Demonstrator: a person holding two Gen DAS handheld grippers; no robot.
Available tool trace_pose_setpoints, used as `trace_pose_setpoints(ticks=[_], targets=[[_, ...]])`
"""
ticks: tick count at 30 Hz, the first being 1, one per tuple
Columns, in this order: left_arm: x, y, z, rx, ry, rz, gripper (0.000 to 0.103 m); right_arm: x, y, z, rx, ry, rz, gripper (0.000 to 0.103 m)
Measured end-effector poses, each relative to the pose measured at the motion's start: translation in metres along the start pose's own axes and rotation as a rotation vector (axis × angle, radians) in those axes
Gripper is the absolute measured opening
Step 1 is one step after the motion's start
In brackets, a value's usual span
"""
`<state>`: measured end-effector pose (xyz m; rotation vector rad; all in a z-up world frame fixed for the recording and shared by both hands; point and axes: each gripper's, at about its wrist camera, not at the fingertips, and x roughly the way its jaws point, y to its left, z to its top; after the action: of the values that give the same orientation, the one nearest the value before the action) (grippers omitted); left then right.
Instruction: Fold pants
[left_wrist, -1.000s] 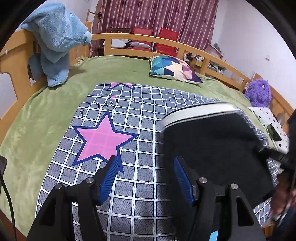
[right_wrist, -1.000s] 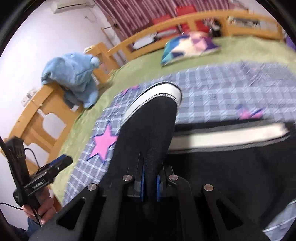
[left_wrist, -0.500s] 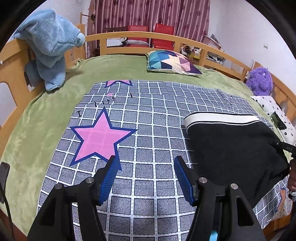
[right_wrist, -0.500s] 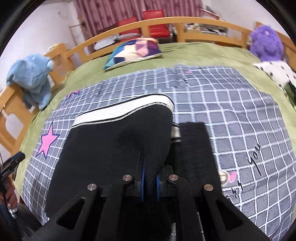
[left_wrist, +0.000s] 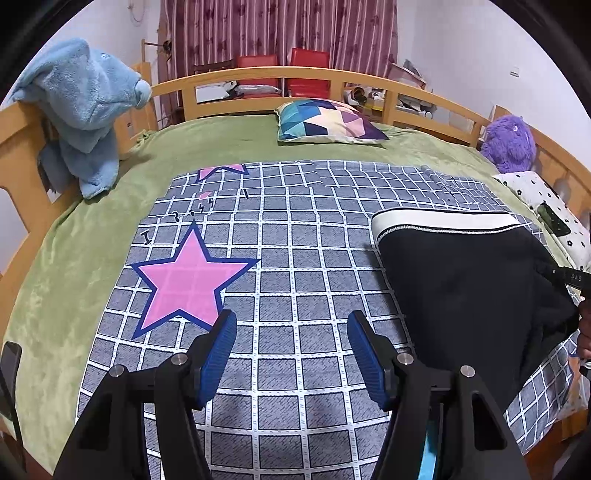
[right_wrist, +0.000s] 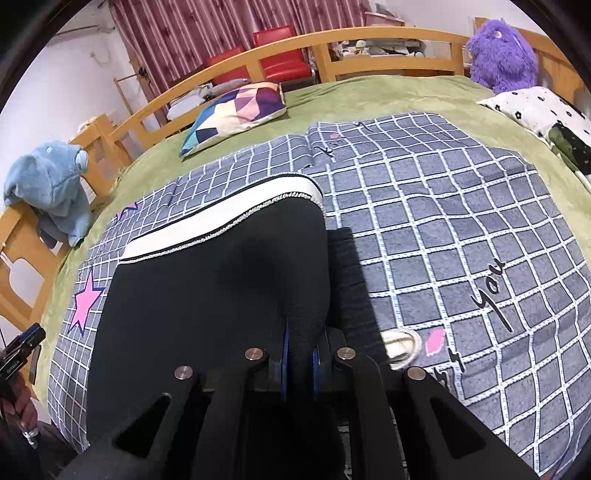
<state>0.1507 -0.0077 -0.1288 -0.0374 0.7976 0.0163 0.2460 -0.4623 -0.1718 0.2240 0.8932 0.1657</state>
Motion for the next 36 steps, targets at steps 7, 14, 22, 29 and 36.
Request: trace_pose_setpoints(ticks=[7, 14, 22, 29, 36], targets=[[0.0, -0.003, -0.002, 0.003, 0.005, -0.021, 0.06, 0.008, -0.011, -0.005, 0.007, 0.024, -0.015, 0.01], [-0.001, -0.02, -0.01, 0.064, 0.047, -0.1, 0.06, -0.027, 0.002, -0.007, -0.077, -0.007, -0.148, 0.019], [-0.002, -0.092, -0.012, 0.072, 0.095, -0.307, 0.06, -0.065, 0.033, -0.046, -0.185, -0.06, -0.04, 0.019], [0.056, -0.121, -0.064, 0.051, 0.265, -0.336, 0.062, -0.01, 0.008, -0.101, -0.136, 0.049, -0.109, 0.019], [0.041, -0.113, -0.034, 0.076, 0.184, -0.31, 0.062, -0.04, 0.013, -0.077, -0.164, -0.021, -0.064, 0.021]])
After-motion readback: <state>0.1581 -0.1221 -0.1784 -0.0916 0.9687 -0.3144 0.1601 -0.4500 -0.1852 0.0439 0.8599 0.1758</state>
